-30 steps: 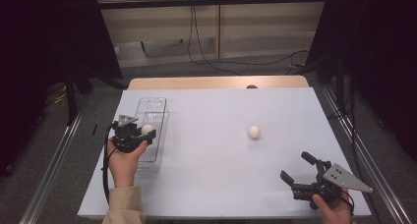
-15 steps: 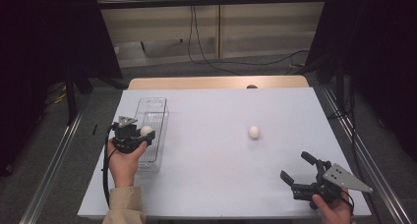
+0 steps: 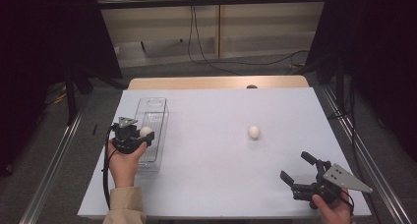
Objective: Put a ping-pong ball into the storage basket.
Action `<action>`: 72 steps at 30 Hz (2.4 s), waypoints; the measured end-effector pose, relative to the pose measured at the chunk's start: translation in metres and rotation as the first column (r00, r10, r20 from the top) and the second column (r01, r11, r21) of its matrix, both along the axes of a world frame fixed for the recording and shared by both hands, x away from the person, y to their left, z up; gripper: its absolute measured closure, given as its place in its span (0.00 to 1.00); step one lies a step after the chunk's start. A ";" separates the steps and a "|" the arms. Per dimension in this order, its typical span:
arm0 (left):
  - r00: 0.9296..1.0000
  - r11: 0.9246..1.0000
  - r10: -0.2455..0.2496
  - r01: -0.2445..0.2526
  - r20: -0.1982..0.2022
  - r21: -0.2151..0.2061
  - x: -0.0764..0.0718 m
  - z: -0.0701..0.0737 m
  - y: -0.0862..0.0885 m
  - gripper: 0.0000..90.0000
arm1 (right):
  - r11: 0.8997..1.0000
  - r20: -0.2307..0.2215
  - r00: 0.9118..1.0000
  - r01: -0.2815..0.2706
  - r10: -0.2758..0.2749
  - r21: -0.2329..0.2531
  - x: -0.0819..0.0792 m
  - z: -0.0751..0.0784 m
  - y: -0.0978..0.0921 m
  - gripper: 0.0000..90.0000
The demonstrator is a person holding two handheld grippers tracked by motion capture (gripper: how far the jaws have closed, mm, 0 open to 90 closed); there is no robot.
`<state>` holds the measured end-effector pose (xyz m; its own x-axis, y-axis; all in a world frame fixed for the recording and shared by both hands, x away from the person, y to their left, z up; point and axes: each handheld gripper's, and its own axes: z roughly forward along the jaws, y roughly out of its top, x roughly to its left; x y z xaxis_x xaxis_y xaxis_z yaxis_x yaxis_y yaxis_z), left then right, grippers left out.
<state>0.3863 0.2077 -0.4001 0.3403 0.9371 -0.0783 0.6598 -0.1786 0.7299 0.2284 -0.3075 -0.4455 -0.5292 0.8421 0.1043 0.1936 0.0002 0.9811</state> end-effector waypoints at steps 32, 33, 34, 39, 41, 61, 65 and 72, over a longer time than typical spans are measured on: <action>0.999 0.999 0.019 -0.019 -0.031 0.026 0.000 -0.009 0.001 0.57 | 1.000 0.000 1.000 -0.001 0.001 0.005 0.000 0.000 0.000 0.02; 0.999 1.000 0.018 -0.018 -0.034 0.026 0.000 -0.009 0.001 0.57 | 1.000 0.000 1.000 -0.001 0.001 0.006 0.000 0.000 0.000 0.02; 0.999 1.000 0.013 -0.012 -0.036 0.029 0.000 -0.009 0.001 0.57 | 1.000 0.000 1.000 -0.001 0.001 0.006 0.000 0.000 0.000 0.02; 0.999 0.999 0.023 -0.022 -0.024 0.025 -0.001 -0.009 0.001 0.56 | 1.000 -0.001 1.000 -0.001 0.001 0.005 0.000 0.000 0.000 0.02; 0.999 0.999 0.023 -0.022 -0.022 0.026 -0.001 -0.009 0.002 0.56 | 1.000 0.000 1.000 -0.002 0.002 0.004 0.000 0.000 0.000 0.02; 1.000 1.000 0.014 -0.014 -0.003 0.007 -0.006 -0.002 0.000 0.38 | 1.000 -0.003 1.000 -0.007 0.007 0.009 0.001 0.000 0.002 0.02; 1.000 1.000 0.006 -0.006 0.000 0.006 -0.006 0.000 -0.001 0.35 | 1.000 -0.004 1.000 -0.003 0.004 0.010 0.001 0.000 0.001 0.02; 1.000 1.000 -0.011 0.011 0.007 0.000 -0.008 0.003 -0.005 0.28 | 1.000 -0.006 1.000 -0.002 0.002 0.016 0.002 0.000 0.000 0.02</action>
<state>0.3786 0.2029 -0.3971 0.3512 0.9332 -0.0764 0.6527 -0.1855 0.7346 0.2306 -0.3074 -0.4455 -0.5304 0.8391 0.1207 0.1991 -0.0150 0.9799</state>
